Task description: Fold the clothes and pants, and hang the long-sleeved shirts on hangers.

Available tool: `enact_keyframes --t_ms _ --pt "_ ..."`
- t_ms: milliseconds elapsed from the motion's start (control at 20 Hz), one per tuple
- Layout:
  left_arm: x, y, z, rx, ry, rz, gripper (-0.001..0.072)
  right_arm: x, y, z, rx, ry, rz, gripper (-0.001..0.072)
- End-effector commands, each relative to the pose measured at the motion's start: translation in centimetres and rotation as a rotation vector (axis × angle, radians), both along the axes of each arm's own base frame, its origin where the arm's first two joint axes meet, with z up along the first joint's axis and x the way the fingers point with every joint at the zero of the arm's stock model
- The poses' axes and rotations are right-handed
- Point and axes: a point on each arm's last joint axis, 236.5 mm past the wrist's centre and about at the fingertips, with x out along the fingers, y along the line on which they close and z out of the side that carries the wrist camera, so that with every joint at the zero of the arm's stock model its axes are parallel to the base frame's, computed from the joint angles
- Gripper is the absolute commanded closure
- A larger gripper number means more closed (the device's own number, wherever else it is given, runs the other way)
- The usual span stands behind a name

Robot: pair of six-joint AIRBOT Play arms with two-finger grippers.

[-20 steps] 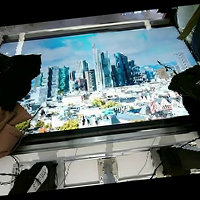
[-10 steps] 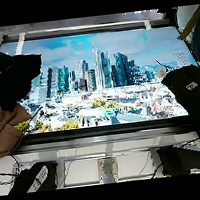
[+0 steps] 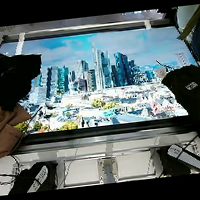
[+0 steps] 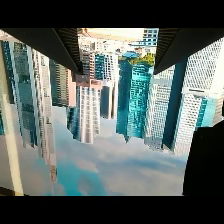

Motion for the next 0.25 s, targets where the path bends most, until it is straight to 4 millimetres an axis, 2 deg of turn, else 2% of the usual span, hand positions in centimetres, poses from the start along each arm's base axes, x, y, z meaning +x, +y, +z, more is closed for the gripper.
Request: enact_keyframes --t_ms 0,200 --pt "0.0 0.0 -0.1 0.0 0.004 -0.001 0.0224 -0.5 5.1 -3.8 -0.224 0.116 0.162 0.0708" --pt "0.0 0.0 -0.1 0.0 0.004 -0.001 0.0224 -0.8 7.8 -4.6 -0.287 0.126 0.242 0.0708"
